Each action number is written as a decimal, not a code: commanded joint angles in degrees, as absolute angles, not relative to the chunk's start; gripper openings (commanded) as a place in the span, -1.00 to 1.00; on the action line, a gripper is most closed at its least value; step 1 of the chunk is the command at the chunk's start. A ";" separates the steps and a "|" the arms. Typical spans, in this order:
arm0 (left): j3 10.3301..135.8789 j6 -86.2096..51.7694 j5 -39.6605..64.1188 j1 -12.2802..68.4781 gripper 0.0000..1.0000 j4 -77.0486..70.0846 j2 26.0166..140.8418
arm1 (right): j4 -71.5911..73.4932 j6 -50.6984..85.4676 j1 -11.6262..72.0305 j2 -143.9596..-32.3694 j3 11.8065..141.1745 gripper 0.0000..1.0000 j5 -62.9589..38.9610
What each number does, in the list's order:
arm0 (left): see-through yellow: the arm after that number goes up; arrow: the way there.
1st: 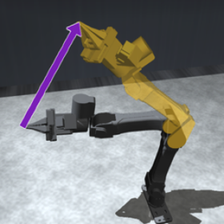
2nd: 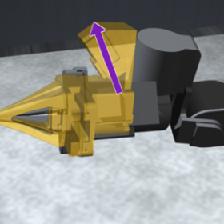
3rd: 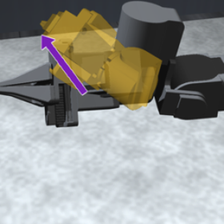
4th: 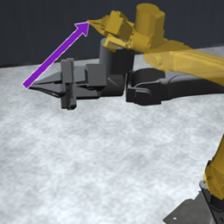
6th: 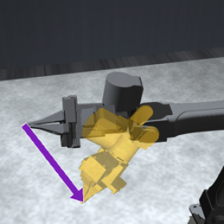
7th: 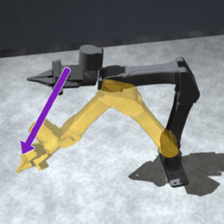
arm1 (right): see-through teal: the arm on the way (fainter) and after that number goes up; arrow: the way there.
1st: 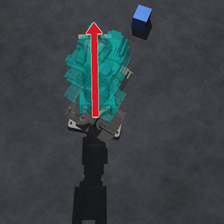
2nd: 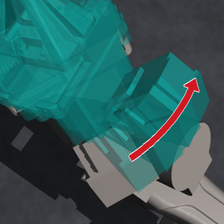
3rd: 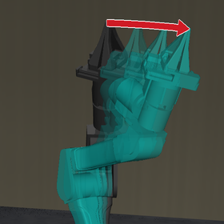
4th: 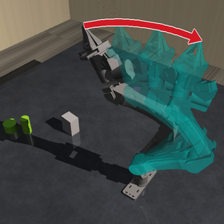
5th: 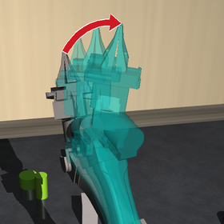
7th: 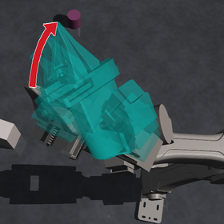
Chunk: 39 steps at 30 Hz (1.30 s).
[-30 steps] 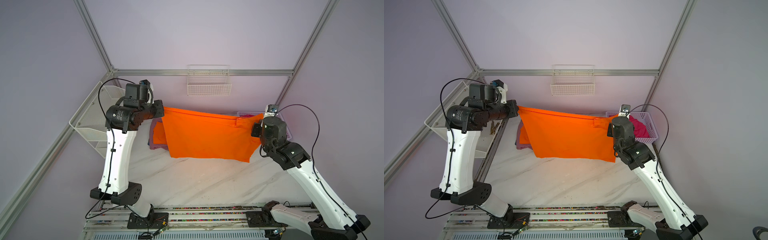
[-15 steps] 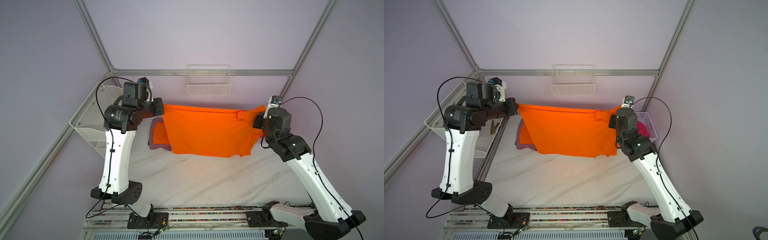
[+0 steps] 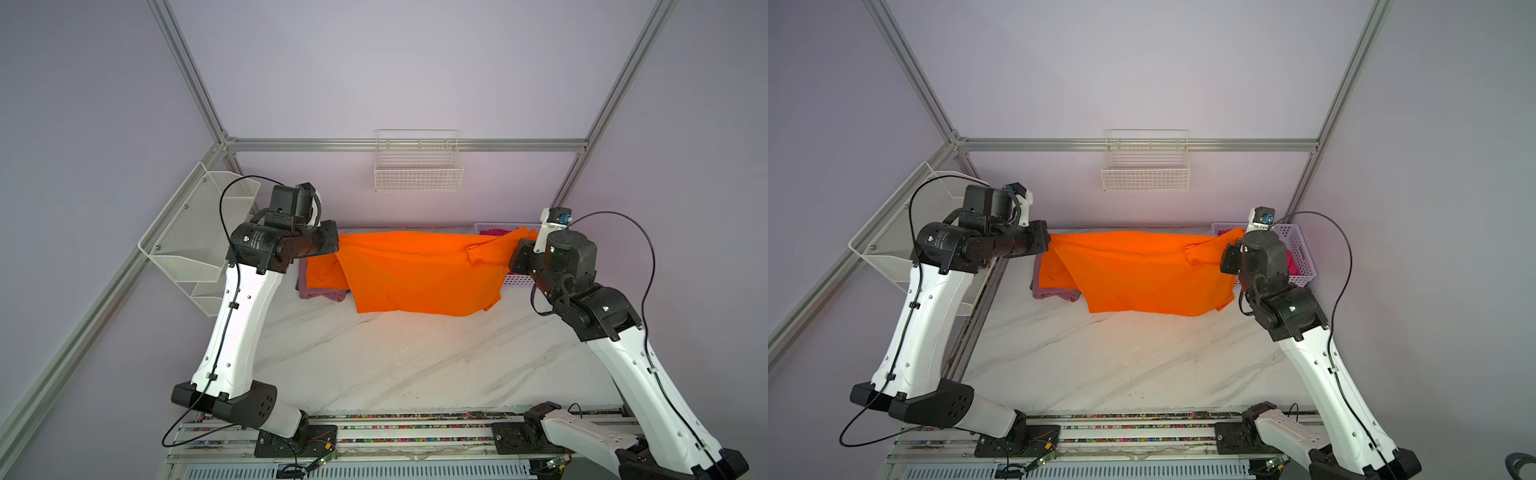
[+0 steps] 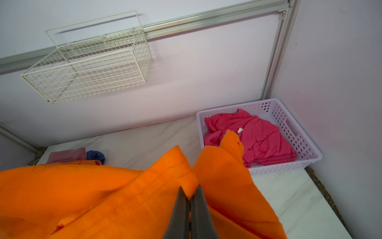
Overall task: Fold and stack t-shirts
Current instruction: Flatten out the T-shirt at the center of the board.
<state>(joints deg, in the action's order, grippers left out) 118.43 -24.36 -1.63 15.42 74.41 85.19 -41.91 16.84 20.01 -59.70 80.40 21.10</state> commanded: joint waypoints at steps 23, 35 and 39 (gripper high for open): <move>160.42 -32.13 2.43 3.61 -1.00 67.97 118.51 | -48.36 18.54 16.27 -102.70 141.08 -1.00 10.81; 115.51 -27.46 0.19 10.08 -1.00 60.08 82.93 | -46.83 19.97 16.30 -62.94 87.21 -1.00 5.17; 96.10 -28.63 0.19 13.37 -1.00 61.10 71.38 | -50.97 25.59 16.39 -48.03 62.36 -1.00 -1.72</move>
